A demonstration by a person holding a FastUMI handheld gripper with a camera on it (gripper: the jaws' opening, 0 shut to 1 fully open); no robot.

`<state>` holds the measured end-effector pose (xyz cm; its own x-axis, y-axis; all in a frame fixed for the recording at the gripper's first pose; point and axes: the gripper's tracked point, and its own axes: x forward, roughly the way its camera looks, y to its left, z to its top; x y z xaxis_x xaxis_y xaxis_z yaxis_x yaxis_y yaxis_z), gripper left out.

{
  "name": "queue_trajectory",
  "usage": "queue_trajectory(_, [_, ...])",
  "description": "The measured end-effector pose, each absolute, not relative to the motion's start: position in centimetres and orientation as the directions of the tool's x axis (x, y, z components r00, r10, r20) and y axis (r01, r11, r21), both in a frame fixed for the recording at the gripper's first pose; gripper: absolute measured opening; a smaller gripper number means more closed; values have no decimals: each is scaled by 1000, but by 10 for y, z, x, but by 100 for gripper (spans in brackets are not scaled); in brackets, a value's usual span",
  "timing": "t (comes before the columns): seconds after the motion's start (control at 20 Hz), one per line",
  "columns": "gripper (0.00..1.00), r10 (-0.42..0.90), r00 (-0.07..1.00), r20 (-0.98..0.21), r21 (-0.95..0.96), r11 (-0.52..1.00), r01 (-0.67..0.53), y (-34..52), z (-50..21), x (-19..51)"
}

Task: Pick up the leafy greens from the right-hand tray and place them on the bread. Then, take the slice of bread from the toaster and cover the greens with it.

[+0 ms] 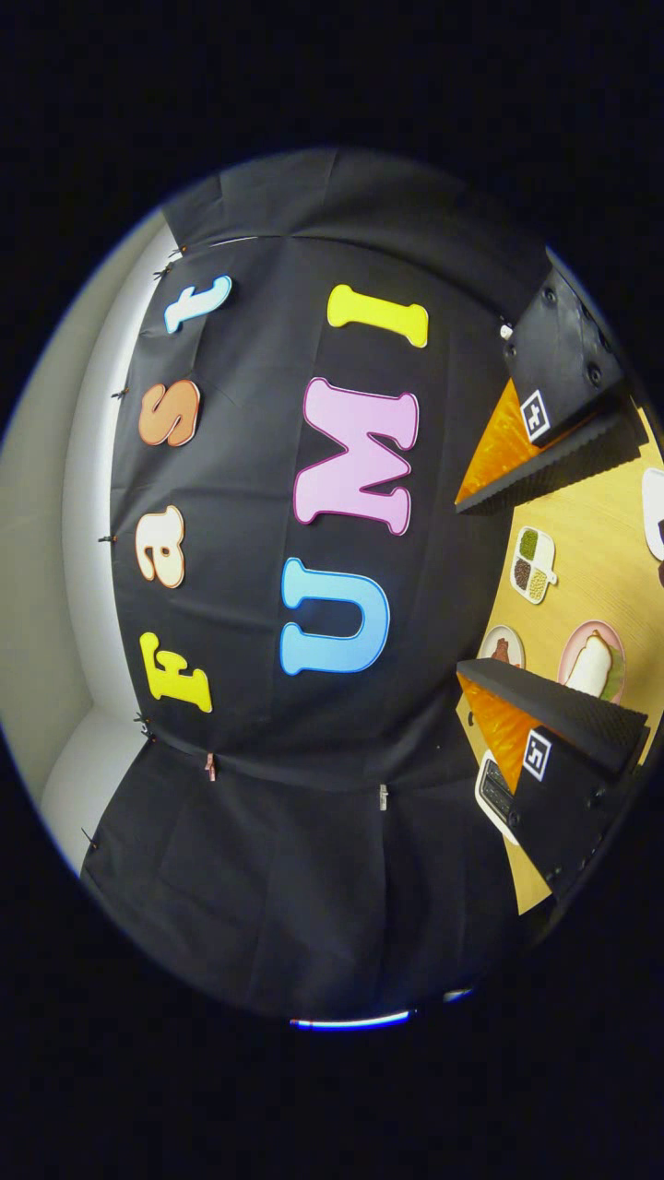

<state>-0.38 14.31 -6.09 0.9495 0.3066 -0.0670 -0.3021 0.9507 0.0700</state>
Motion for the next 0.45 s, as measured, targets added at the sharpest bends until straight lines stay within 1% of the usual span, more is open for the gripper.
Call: queue_trajectory(0.45, [97, 316, 945, -88, 57, 948, -312, 141, -69, -4])
